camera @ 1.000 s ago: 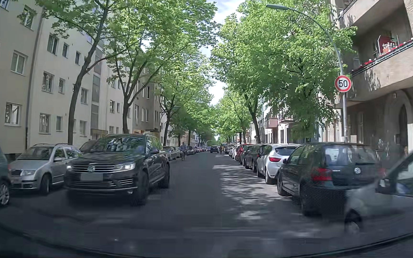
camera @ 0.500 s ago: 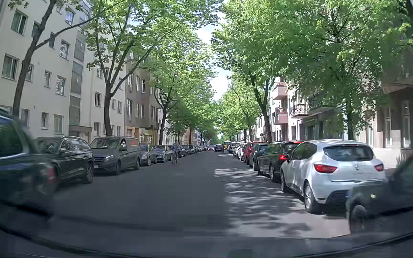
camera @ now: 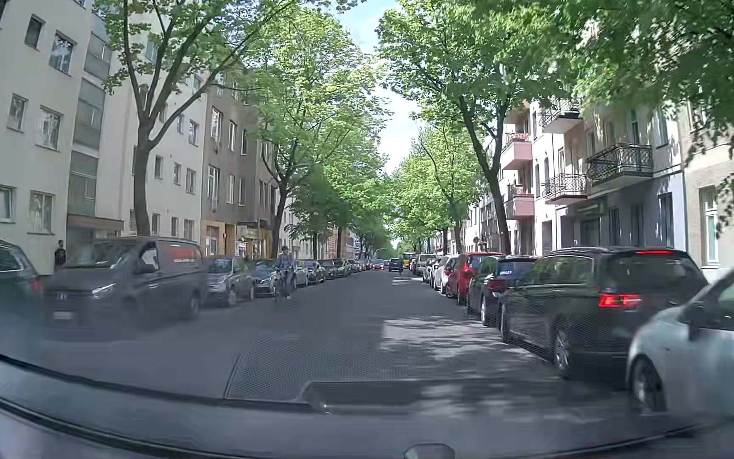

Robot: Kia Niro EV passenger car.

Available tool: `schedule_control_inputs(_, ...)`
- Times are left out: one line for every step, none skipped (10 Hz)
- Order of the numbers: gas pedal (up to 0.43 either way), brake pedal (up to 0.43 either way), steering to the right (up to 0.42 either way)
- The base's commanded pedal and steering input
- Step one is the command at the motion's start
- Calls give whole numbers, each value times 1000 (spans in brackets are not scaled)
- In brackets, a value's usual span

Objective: Follow the waypoints while adhering to traffic rules and regulations

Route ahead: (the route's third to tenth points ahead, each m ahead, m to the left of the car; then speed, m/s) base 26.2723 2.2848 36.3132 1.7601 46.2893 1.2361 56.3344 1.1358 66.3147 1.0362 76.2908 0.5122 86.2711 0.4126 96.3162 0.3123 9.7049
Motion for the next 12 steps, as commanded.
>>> schedule_control_inputs(0, 18, -4)
schedule_control_inputs(0, 18, -2)
schedule_control_inputs(0, 18, 0)
schedule_control_inputs(0, 18, 0)
schedule_control_inputs(0, 18, 0)
schedule_control_inputs(0, 18, 0)
schedule_control_inputs(0, 18, 0)
schedule_control_inputs(0, 18, 2)
schedule_control_inputs(0, 18, 4)
schedule_control_inputs(0, 18, 6)
schedule_control_inputs(0, 18, 6)
schedule_control_inputs(0, 18, 6)
